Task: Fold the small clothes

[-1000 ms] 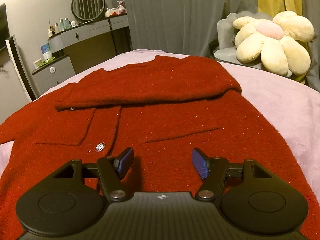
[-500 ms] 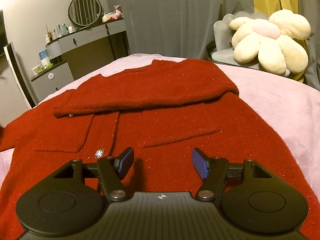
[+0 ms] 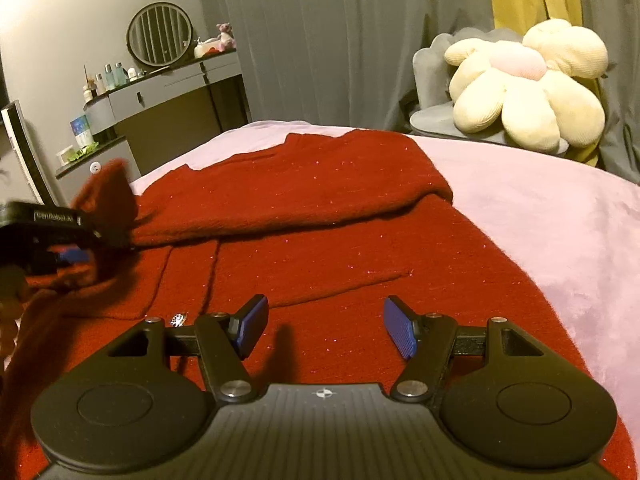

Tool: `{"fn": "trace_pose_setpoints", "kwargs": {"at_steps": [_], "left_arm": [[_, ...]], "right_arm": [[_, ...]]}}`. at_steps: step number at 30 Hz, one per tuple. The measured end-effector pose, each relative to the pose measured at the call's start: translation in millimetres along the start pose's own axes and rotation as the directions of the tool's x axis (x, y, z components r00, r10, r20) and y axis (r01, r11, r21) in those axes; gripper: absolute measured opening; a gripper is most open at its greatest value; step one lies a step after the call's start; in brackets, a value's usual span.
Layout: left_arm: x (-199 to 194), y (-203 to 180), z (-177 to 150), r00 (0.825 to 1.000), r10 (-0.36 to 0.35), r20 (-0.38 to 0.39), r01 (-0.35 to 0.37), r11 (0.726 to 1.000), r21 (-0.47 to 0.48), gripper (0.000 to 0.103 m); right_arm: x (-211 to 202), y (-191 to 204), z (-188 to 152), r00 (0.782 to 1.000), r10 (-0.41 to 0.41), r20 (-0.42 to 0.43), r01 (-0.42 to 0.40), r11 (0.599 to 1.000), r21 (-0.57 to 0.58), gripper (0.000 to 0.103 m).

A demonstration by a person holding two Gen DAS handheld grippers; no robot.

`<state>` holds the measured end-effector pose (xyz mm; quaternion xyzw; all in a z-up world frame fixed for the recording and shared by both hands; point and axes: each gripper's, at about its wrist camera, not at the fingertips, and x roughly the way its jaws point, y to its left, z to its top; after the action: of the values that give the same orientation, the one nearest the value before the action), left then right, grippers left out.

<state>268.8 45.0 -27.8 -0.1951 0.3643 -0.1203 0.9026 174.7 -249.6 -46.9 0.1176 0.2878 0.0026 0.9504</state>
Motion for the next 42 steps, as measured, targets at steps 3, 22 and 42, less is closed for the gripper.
{"fn": "trace_pose_setpoints", "kwargs": {"at_steps": [3,22,42], "left_arm": [[-32,14,-7,0.998,-0.036,0.053,0.042,0.992,-0.116,0.074],[-51,86,1,0.890,0.450,0.066,-0.432,0.882,-0.191,0.086],[-63,67,3,0.879,0.379,0.289,-0.351,0.925,-0.145,0.089]], "right_arm": [[4,0,0,1.000,0.016,-0.005,-0.016,1.000,-0.001,0.065],[57,81,49,0.952,0.282,-0.120,-0.283,0.959,0.008,0.060],[66,116,101,0.970,0.200,0.136,-0.182,0.974,-0.133,0.011]]}}
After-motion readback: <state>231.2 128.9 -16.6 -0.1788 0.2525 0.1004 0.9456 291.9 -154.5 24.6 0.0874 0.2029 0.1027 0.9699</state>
